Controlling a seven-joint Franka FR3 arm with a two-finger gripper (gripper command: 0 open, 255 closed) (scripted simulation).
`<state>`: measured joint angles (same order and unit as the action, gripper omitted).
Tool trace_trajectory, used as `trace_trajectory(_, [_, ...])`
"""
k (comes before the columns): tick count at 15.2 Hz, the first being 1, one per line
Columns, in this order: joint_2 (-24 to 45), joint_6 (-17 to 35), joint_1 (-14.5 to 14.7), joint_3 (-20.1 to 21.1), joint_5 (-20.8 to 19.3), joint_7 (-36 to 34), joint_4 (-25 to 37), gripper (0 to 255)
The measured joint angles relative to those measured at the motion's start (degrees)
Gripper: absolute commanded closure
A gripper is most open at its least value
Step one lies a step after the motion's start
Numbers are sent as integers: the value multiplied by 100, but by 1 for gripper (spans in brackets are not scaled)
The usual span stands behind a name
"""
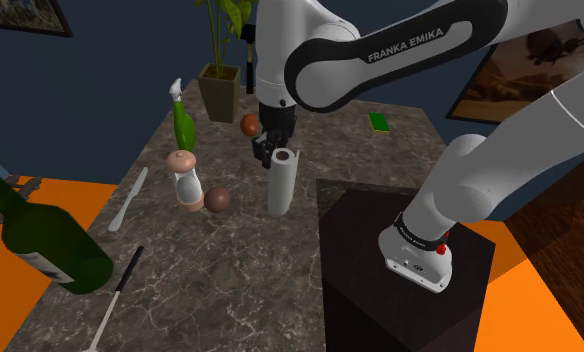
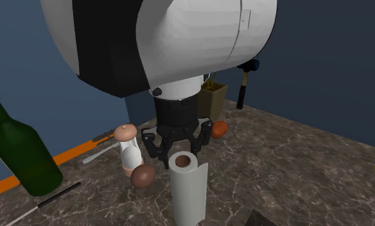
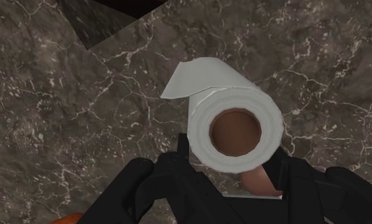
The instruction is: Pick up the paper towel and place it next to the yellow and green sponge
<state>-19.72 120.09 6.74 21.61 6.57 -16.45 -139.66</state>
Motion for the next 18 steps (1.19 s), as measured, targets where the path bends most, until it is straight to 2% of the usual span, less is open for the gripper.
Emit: trace_trajectory(18, [-377,-1438,-18,-186,-8,87,1071,255])
